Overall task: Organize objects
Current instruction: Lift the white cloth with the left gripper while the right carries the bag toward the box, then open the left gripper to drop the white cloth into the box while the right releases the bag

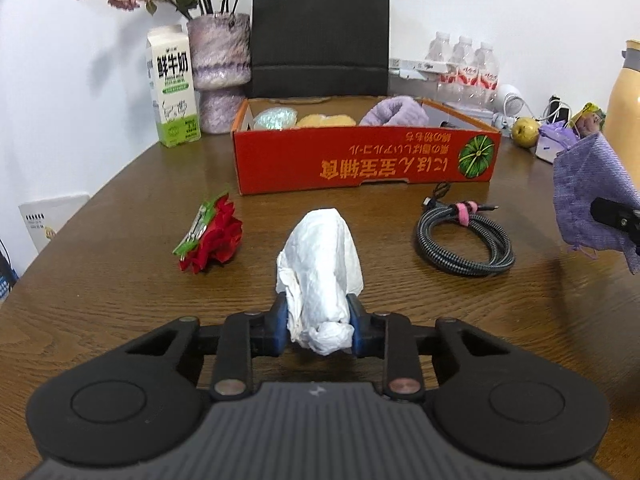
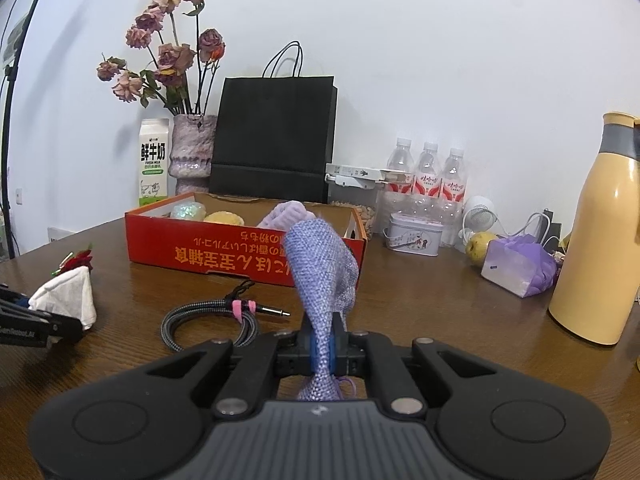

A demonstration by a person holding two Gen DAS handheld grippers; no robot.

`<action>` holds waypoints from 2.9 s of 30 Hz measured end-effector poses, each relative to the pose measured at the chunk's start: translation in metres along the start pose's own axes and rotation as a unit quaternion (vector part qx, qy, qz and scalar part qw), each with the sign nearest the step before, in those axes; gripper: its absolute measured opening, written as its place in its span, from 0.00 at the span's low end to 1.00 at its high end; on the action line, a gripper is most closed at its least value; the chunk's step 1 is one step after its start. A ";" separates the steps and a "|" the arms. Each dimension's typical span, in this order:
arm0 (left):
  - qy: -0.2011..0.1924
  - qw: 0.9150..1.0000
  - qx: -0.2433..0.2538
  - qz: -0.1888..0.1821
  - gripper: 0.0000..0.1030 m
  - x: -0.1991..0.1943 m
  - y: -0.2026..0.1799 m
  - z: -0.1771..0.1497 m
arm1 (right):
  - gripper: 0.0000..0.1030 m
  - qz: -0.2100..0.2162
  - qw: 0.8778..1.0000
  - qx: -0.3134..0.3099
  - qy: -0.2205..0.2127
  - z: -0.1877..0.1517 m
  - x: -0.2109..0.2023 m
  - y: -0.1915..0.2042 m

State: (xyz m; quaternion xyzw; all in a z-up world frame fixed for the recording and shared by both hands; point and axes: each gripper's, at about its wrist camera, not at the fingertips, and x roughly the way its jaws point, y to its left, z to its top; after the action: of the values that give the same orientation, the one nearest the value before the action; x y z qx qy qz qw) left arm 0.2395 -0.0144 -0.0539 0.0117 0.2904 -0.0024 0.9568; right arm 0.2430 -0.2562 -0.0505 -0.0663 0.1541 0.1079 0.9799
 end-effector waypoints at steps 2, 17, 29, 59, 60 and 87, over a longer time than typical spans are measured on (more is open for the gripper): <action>-0.008 1.000 0.001 0.003 0.28 -0.003 -0.002 0.000 | 0.05 0.001 1.000 -0.001 -0.003 0.000 -0.002 0.000; -0.067 0.998 0.006 -0.016 0.28 -0.028 -0.020 0.023 | 0.05 0.010 1.000 0.004 -0.025 0.008 -0.009 0.001; -0.092 0.996 0.004 -0.019 0.28 -0.024 -0.031 0.060 | 0.05 0.019 0.999 -0.011 -0.043 0.037 0.000 0.008; -0.127 0.990 -0.067 -0.009 0.28 0.053 -0.028 0.164 | 0.05 0.023 0.997 -0.007 -0.076 0.112 0.109 0.024; -0.127 0.989 -0.070 -0.008 0.28 0.058 -0.027 0.166 | 0.05 0.024 0.997 -0.004 -0.076 0.114 0.115 0.024; -0.095 0.992 -0.073 0.033 0.29 0.163 0.004 0.209 | 0.06 0.065 0.997 0.007 -0.035 0.140 0.245 0.025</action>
State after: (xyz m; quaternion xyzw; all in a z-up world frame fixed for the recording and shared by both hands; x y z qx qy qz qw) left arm 0.4912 -0.0147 0.0294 -0.0494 0.1966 0.0489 0.9780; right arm 0.5048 -0.1623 0.0014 -0.0457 0.1240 0.1729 0.9760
